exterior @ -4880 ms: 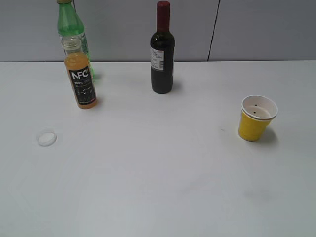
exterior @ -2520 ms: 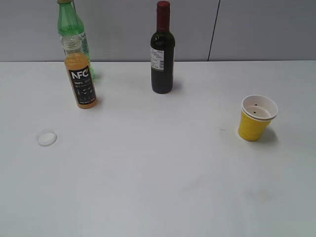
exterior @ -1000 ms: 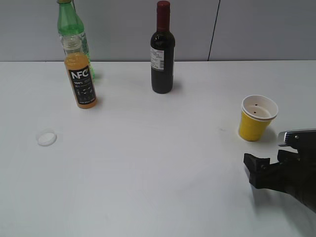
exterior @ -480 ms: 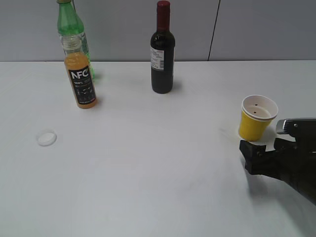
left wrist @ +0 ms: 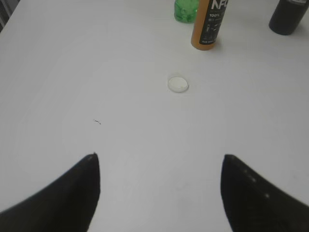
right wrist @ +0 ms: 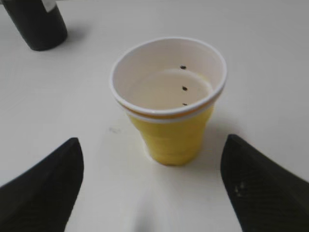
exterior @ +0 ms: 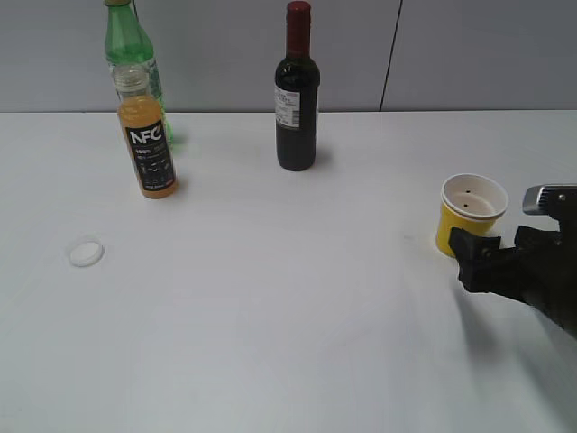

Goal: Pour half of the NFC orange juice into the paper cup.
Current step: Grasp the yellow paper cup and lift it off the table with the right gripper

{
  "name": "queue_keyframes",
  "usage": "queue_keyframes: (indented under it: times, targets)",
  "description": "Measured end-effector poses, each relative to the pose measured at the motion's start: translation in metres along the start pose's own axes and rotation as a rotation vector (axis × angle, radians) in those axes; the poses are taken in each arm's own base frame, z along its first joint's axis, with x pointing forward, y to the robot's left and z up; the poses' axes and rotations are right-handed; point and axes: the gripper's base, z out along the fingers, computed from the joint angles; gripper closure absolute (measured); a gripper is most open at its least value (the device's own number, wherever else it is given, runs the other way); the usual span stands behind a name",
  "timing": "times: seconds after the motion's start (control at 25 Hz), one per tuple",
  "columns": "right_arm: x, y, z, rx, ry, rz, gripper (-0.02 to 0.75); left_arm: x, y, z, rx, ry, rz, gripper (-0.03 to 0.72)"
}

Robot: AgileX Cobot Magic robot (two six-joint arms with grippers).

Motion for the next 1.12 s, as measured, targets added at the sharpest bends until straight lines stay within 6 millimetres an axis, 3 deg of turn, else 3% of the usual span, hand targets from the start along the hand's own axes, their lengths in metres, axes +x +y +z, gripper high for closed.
queue_keyframes:
  times: [0.16,0.52,0.88,1.12]
  targets:
    - [-0.001,0.001,0.009,0.025,0.103,0.005,0.063,0.000,0.000,0.000,0.000,0.000,0.000,0.098]
    - [-0.006,0.001,0.020,0.048,0.099,0.005,0.064,0.000,0.000,0.000,0.000,0.000,0.000,0.098]
    - [0.007,-0.002,0.031,0.058,-0.019,-0.014,0.068,0.000,0.000,0.000,0.000,0.000,0.001,0.098]
    - [0.021,-0.005,0.033,0.068,0.022,-0.018,0.071,0.000,0.000,0.000,0.000,0.000,0.003,0.098]
